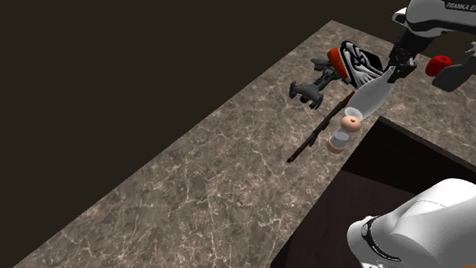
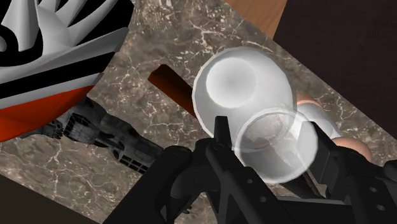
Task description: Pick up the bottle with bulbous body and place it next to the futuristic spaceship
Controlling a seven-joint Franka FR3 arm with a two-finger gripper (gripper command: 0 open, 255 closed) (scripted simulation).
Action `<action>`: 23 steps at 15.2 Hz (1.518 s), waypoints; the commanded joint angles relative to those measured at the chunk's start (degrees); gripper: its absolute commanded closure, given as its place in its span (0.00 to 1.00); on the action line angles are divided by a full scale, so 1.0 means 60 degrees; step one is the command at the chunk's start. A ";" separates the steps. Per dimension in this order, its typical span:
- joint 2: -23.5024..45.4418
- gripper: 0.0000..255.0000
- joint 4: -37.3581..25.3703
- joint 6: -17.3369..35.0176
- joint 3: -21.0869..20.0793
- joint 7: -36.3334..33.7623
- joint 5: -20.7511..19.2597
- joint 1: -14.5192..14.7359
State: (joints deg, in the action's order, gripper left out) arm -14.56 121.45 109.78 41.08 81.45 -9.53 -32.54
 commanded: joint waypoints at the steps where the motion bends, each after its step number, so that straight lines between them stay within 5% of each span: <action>1: 0.0052 1.00 0.0225 0.0279 0.0042 0.0012 0.0012 -0.0002; 9: 0.0394 1.00 0.0933 0.1277 0.0245 0.0151 0.0149 0.0015; 16: 0.0394 1.00 0.0933 0.1277 0.0245 0.0151 0.0149 0.0014; 17: 0.0394 0.00 0.0932 0.1276 0.0244 0.0151 0.0149 0.0015; 23: 0.0264 0.00 0.0708 0.0943 0.0178 0.0098 0.0090 0.0006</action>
State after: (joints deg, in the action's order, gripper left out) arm -12.71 126.33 116.34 42.23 82.05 -8.88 -32.46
